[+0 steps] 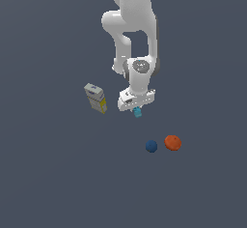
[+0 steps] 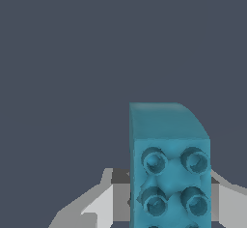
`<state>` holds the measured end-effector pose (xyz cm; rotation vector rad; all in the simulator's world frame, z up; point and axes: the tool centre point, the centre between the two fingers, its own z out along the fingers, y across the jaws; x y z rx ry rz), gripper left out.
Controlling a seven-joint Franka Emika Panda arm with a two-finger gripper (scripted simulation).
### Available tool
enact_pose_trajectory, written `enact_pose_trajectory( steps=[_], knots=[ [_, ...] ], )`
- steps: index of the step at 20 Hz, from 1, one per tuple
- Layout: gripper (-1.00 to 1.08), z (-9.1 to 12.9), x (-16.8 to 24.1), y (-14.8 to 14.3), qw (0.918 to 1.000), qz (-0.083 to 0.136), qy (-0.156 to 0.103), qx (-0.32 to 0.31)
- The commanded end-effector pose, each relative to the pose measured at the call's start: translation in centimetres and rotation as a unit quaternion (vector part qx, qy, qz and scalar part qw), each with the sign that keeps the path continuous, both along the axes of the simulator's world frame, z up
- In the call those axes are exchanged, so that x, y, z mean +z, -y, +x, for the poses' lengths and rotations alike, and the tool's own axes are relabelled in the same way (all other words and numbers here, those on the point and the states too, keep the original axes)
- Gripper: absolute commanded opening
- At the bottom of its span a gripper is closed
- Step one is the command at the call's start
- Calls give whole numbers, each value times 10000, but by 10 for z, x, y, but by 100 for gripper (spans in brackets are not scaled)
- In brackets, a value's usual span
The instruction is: Pick up a designated object from a clutter of objects.
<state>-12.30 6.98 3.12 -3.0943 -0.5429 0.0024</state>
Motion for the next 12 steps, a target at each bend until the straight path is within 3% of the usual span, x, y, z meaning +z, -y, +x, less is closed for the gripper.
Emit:
enact_pose_trajectory(
  steps=[1, 12],
  knots=[
    [-100, 3, 8, 3, 10000, 1, 7, -2],
    [-100, 22, 75, 30, 10000, 8, 6, 1]
  ],
)
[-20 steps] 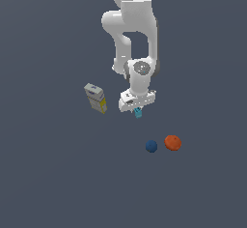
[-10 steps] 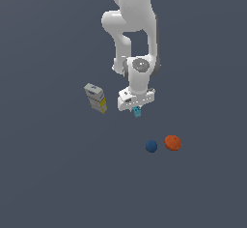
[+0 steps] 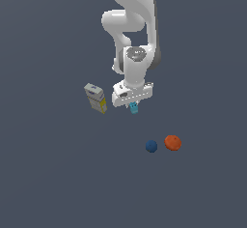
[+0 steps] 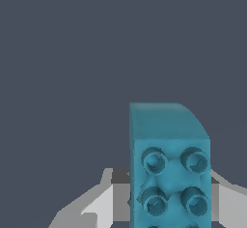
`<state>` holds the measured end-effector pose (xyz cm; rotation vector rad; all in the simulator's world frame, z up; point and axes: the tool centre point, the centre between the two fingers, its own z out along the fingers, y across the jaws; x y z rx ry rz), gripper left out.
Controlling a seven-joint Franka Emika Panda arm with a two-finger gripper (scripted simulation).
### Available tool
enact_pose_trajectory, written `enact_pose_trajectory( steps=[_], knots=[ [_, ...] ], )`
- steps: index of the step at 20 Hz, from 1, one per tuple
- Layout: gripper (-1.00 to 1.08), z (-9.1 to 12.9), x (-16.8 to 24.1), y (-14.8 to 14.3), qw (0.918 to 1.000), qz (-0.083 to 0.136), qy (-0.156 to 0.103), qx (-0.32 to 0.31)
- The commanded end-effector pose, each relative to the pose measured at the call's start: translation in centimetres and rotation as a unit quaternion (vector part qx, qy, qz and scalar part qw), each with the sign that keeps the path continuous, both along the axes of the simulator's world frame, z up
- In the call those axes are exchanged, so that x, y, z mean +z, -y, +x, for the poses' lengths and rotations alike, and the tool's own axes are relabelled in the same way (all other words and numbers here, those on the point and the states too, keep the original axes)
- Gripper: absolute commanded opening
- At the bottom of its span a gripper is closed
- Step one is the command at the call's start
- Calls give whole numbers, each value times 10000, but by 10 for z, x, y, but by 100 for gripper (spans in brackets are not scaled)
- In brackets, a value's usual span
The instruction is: Pick up a designated object from a clutter of objects.
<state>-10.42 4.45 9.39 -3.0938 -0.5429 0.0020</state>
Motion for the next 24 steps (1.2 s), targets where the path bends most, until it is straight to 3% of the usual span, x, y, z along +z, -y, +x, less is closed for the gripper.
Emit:
enact_pose_trajectory(
  steps=[1, 24],
  knots=[
    [-100, 6, 20, 8, 10000, 5, 5, 1],
    [-100, 69, 223, 89, 10000, 9, 6, -1]
  ],
)
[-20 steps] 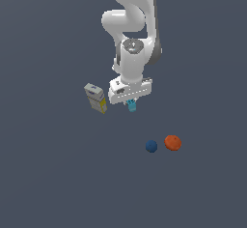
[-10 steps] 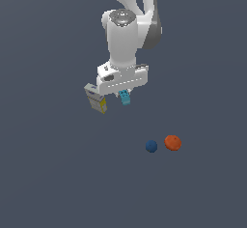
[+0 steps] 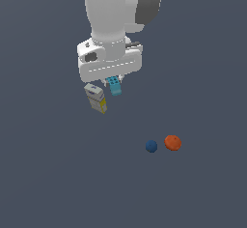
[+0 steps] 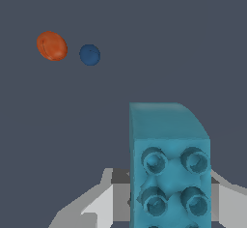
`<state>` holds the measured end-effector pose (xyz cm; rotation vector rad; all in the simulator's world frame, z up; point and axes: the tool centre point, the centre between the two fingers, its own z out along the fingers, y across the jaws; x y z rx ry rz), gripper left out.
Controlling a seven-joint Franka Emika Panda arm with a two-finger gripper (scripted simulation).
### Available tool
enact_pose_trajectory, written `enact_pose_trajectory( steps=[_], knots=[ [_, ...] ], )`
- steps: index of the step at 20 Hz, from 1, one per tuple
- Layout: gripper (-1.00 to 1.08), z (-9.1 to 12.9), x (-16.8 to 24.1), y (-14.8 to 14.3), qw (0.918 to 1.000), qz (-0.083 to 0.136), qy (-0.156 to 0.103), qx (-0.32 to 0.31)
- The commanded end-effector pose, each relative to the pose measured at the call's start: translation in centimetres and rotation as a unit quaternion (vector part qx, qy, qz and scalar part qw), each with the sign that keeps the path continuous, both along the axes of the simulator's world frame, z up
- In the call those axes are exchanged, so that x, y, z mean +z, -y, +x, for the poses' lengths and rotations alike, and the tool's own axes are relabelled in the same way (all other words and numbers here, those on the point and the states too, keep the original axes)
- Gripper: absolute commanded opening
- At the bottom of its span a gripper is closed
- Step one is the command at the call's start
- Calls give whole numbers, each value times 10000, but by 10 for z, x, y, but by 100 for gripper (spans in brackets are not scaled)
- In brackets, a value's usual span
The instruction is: Pick up a designated object from a clutter of objects.
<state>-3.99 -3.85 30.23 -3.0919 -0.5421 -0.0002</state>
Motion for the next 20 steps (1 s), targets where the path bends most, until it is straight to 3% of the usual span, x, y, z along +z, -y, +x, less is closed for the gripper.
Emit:
enact_pose_trajectory(
  steps=[1, 11, 20],
  knots=[
    [-100, 7, 24, 9, 10000, -1, 0, 1],
    [-100, 35, 100, 40, 10000, -11, 1, -1],
    [-100, 49, 135, 54, 10000, -13, 1, 0]
  ],
)
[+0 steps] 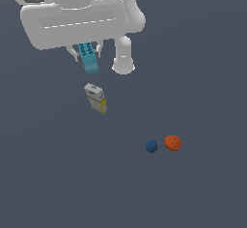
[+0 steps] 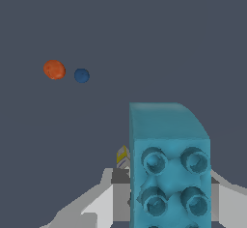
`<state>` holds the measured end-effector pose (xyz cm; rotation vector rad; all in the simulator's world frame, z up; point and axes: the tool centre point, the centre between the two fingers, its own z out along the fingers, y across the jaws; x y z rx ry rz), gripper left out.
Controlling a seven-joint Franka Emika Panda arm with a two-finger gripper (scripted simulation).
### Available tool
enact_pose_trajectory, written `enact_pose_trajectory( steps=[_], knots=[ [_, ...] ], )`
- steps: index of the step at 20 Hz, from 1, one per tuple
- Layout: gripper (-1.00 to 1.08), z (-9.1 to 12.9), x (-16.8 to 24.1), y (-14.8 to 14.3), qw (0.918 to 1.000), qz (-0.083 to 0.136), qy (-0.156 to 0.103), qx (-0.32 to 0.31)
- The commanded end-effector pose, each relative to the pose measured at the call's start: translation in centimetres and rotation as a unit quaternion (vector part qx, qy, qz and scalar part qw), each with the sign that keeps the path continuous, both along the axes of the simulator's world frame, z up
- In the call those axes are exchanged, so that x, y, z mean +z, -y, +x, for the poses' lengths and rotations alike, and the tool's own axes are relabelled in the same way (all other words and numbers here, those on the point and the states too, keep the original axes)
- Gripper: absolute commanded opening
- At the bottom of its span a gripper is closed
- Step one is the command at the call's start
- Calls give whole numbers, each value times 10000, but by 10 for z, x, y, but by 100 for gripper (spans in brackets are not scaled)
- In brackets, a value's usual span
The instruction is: Pick up a designated object from a clutter of objects.
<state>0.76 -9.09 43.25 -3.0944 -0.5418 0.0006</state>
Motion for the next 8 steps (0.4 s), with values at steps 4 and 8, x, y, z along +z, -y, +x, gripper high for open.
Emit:
enact_pose_trajectory(
  steps=[4, 8],
  knots=[
    [-100, 5, 12, 4, 10000, -1, 2, 2],
    [-100, 6, 14, 5, 10000, -1, 2, 2]
  ],
)
